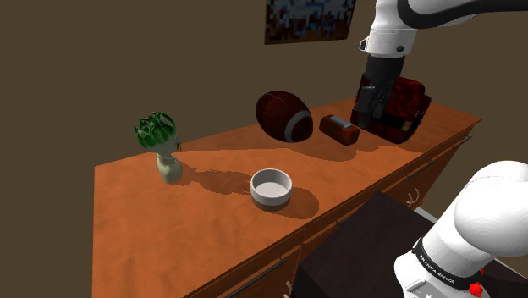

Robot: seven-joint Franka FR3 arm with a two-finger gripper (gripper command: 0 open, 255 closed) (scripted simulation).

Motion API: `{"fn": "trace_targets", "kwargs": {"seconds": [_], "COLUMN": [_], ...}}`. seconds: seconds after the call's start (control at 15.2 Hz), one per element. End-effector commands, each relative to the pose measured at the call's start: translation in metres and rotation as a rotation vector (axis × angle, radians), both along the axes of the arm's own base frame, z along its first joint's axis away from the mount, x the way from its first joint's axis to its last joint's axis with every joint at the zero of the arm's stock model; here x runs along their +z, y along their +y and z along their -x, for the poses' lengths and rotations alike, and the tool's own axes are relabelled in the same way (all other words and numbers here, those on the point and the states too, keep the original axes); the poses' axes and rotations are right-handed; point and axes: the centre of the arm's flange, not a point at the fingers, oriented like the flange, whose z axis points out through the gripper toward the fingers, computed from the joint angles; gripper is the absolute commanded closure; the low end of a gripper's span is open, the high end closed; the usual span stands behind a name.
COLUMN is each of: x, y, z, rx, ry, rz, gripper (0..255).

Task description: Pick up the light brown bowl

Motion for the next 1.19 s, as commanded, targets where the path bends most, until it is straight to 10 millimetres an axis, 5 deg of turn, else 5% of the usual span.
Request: {"fn": "trace_targets", "kwargs": {"seconds": [0.0,1.12], "x": [0.0,-0.178], "y": [0.0,0.015], "z": [0.0,-0.129], "rx": [0.0,-0.005], "ry": [0.0,-0.041], "rz": [0.0,0.012], "gripper": [0,0]}}
